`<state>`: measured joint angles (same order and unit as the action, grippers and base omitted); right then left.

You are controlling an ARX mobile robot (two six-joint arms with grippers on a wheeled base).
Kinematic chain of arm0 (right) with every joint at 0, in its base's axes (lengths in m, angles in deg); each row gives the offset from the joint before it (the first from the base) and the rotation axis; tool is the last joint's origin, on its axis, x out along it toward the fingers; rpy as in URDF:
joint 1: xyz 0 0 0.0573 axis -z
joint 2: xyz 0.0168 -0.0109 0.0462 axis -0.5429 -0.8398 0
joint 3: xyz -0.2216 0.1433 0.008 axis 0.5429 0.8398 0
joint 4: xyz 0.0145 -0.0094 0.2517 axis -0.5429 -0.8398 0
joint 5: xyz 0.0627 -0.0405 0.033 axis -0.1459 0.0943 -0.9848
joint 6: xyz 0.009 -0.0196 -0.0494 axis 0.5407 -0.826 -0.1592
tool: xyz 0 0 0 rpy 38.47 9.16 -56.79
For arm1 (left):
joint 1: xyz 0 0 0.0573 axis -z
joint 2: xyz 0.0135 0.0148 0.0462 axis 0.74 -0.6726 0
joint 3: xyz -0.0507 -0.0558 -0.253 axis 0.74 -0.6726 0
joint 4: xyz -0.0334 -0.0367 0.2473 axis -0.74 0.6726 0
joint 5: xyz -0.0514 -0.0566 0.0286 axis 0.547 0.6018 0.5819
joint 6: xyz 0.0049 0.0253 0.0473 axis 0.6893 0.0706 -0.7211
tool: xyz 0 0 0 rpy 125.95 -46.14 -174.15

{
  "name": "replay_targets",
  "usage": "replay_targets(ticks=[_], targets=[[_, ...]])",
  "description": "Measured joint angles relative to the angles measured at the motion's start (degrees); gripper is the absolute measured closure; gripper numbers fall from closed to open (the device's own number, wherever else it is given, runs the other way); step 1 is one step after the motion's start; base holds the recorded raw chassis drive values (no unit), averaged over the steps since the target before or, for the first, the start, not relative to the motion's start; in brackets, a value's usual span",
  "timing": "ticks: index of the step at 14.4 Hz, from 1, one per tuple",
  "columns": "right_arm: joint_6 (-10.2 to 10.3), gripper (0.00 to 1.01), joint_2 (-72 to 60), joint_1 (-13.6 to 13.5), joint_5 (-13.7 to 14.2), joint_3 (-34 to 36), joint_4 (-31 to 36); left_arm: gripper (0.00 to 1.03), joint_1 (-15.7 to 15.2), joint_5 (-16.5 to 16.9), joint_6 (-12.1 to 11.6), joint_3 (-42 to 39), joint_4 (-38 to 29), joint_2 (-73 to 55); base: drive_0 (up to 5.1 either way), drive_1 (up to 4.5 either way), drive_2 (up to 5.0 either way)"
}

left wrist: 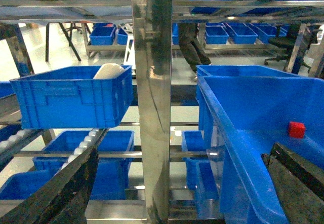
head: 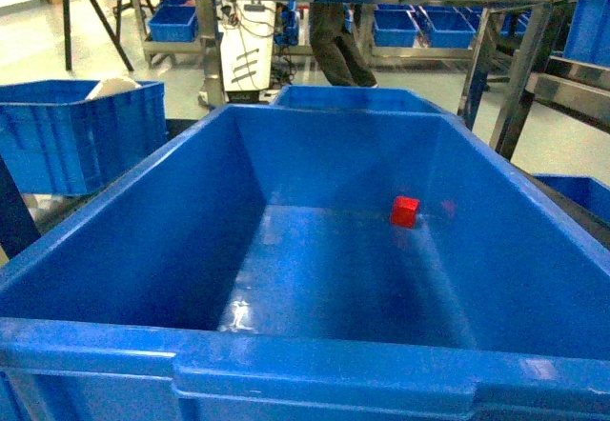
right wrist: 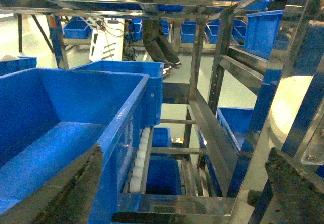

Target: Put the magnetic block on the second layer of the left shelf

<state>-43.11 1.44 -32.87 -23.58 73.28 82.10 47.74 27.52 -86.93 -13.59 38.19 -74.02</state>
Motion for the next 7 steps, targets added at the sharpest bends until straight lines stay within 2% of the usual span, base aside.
replay_targets(ticks=[1,7], targets=[[0.00,0.03,0.00,0.00,0.00,0.00,0.00,0.05,0.00,0.00,0.00,0.00,0.00,0.00,0.0,0.00,0.0],[0.00,0.03,0.00,0.00,0.00,0.00,0.00,0.05,0.00,0.00,0.00,0.00,0.00,0.00,0.0,0.00,0.0]])
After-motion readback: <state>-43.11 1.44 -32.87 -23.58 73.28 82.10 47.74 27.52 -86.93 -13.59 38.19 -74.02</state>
